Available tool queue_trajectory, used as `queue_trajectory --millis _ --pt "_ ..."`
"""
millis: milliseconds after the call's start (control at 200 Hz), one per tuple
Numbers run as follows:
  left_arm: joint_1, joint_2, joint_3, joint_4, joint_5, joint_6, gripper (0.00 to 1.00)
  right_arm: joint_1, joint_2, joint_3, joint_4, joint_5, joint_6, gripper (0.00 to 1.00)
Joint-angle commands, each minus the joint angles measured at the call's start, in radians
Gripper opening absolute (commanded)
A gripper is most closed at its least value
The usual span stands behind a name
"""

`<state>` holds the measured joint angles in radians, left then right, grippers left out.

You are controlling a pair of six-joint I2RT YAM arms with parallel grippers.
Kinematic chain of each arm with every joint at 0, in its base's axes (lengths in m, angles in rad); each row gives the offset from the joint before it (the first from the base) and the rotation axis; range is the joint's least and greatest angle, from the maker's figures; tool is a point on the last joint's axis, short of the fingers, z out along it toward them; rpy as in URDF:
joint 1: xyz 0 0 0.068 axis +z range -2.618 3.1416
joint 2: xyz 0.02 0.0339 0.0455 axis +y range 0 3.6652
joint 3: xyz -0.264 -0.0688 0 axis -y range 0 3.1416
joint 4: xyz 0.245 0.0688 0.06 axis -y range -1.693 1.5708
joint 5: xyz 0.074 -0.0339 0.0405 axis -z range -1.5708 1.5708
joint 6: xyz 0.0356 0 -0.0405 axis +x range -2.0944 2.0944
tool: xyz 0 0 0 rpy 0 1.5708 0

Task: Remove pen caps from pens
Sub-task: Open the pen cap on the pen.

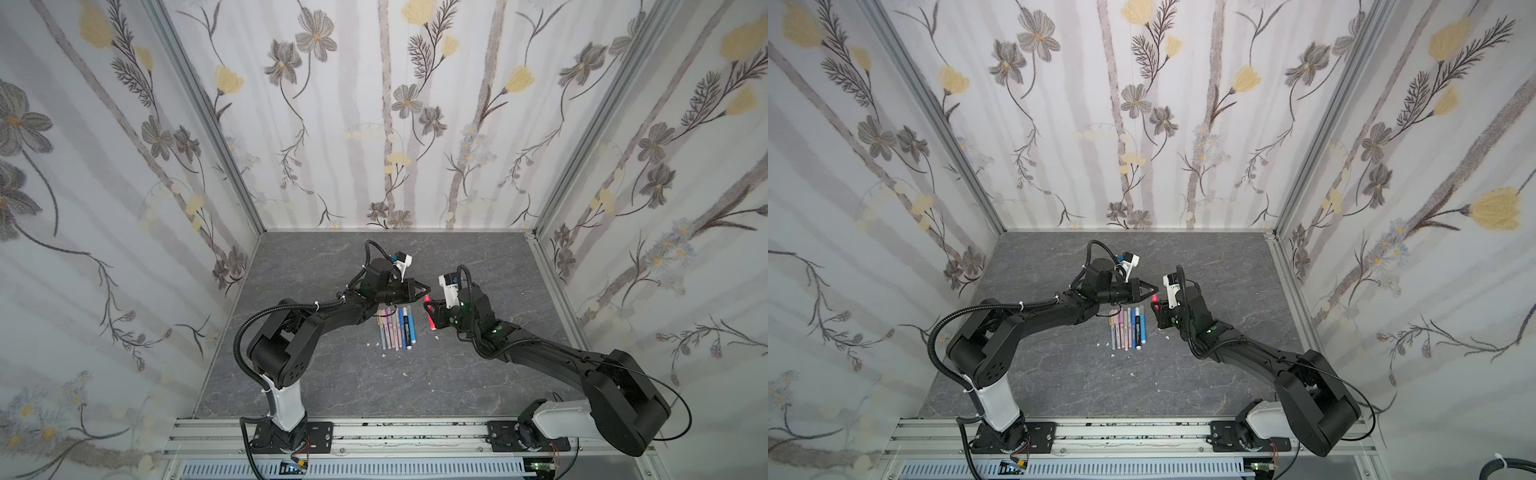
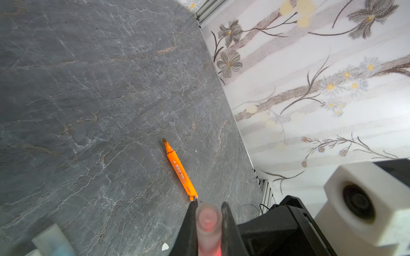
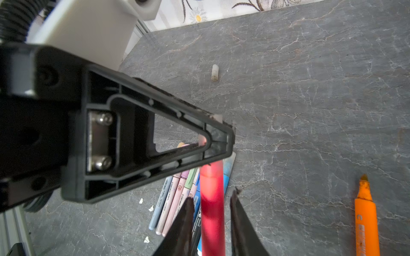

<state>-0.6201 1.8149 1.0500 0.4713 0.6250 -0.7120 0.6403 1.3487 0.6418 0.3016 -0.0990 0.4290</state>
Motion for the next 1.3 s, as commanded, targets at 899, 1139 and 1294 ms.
queue_trajectory --millis 899,1139,1294 --pt "0.071 0.043 0.108 -0.059 -0.021 0.047 0.00 0.009 0.034 -0.041 0.102 -0.039 0.021 0.00" --pt "0.117 0.106 0.289 -0.168 -0.053 0.096 0.00 0.060 0.004 -0.118 0.101 -0.015 0.069 0.00" --pt "0.135 0.126 0.358 -0.210 -0.068 0.112 0.00 0.065 -0.011 -0.156 0.104 0.001 0.096 0.00"
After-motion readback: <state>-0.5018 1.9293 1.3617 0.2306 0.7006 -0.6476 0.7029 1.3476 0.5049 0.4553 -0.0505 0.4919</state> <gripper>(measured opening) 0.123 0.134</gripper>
